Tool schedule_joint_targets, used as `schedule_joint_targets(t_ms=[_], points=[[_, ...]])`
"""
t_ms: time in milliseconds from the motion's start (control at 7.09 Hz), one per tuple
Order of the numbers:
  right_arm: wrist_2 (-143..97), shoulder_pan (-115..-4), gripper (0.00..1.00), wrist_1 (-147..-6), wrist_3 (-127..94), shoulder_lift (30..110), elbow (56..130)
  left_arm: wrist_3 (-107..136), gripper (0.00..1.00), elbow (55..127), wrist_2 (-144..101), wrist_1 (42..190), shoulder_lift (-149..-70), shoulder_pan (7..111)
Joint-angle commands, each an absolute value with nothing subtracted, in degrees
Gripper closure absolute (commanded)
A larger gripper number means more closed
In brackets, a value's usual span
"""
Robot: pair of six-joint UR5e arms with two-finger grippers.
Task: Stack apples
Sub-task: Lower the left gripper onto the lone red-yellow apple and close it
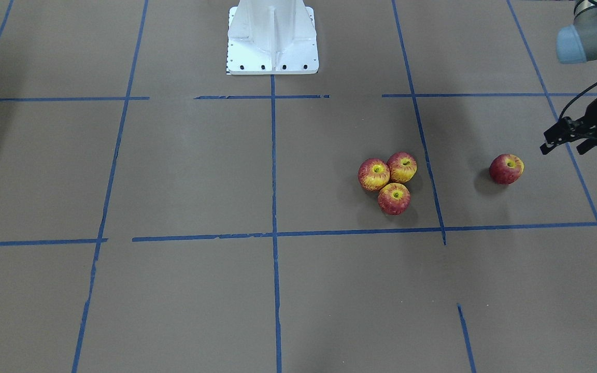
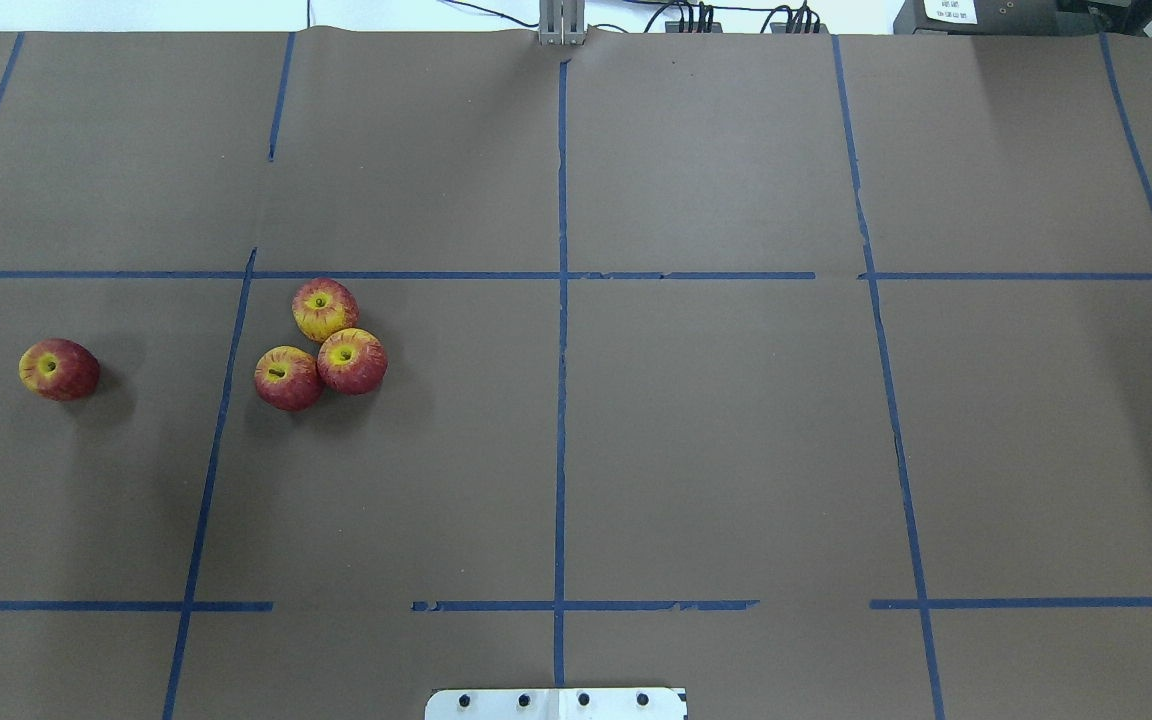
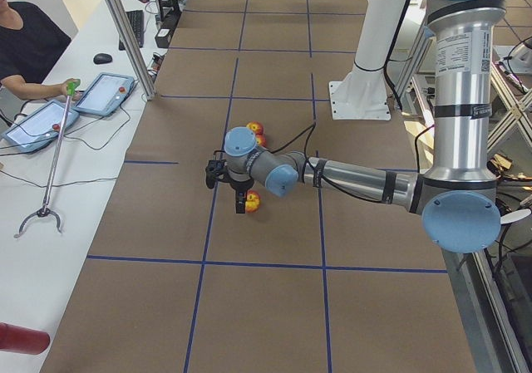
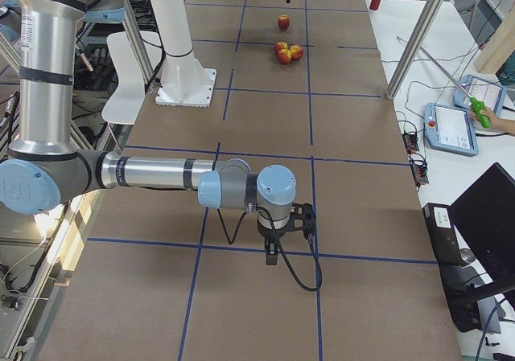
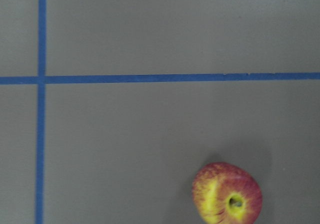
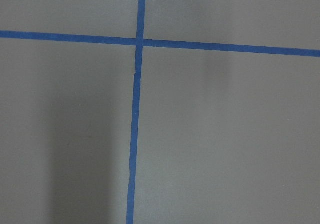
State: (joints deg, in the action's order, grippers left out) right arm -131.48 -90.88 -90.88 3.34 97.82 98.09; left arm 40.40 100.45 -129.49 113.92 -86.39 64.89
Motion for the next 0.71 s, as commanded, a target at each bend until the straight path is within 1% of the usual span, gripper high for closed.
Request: schedule_joint_targets(t_ms=[0, 282, 564], points=[[-131.48, -90.88, 0.0, -90.88, 3.34, 97.82, 98.09, 49.87, 0.0, 99.93, -124.21, 115.84, -87.7, 57.69], [-131.48, -90.88, 0.0, -90.88, 3.34, 97.82, 98.09, 50.71, 0.0, 98.71, -123.31, 115.75, -88.68, 55.81], [-131.48, -90.88, 0.0, -90.88, 3.34, 97.82, 98.09, 50.71, 0.0, 95.81, -121.12, 115.84, -90.35, 55.11]])
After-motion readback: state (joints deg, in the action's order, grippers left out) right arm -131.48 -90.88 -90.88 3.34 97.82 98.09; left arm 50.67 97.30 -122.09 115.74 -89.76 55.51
